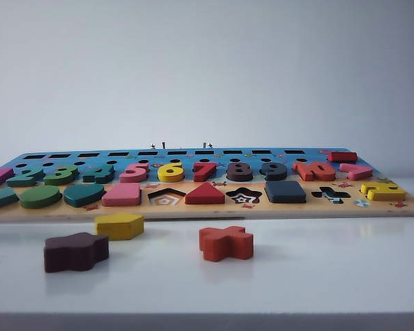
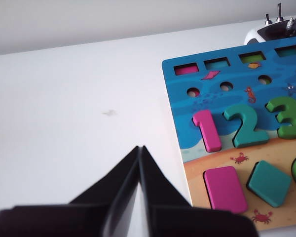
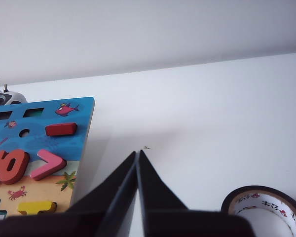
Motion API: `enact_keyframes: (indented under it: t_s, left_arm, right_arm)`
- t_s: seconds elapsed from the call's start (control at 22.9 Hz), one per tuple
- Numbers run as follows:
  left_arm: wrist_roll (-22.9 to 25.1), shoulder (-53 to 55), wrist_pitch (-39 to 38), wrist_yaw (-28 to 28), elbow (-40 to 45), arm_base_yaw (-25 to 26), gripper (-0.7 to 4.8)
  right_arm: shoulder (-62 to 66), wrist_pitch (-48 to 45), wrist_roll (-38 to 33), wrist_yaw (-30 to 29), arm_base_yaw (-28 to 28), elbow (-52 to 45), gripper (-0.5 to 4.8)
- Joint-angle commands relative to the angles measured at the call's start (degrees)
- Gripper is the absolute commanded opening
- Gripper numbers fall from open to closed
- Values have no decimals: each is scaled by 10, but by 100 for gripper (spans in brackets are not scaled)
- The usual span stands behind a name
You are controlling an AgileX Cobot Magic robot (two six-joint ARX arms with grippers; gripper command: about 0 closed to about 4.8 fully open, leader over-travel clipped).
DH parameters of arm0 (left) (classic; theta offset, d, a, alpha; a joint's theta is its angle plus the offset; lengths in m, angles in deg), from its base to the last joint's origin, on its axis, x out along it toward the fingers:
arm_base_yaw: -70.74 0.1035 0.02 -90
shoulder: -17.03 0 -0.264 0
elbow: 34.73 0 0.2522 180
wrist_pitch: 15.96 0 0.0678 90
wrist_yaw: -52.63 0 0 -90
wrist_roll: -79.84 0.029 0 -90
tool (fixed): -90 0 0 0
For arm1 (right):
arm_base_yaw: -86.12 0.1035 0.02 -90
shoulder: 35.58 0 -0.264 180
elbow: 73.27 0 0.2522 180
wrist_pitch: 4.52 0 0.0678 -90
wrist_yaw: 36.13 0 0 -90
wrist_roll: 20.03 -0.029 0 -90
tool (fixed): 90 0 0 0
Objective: Insert the cube into the slot.
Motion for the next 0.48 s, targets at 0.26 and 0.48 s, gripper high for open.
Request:
enact_keyframes:
  t_s: [0.26, 0.48]
  left_arm:
    - [-3, 1, 4, 0, -2, 1, 17]
    - [-8, 1, 4, 1, -2, 0, 17]
  right_arm:
    - [-17, -10, 3, 2, -1, -3, -6]
    - [-33, 1, 2, 2, -1, -3, -3]
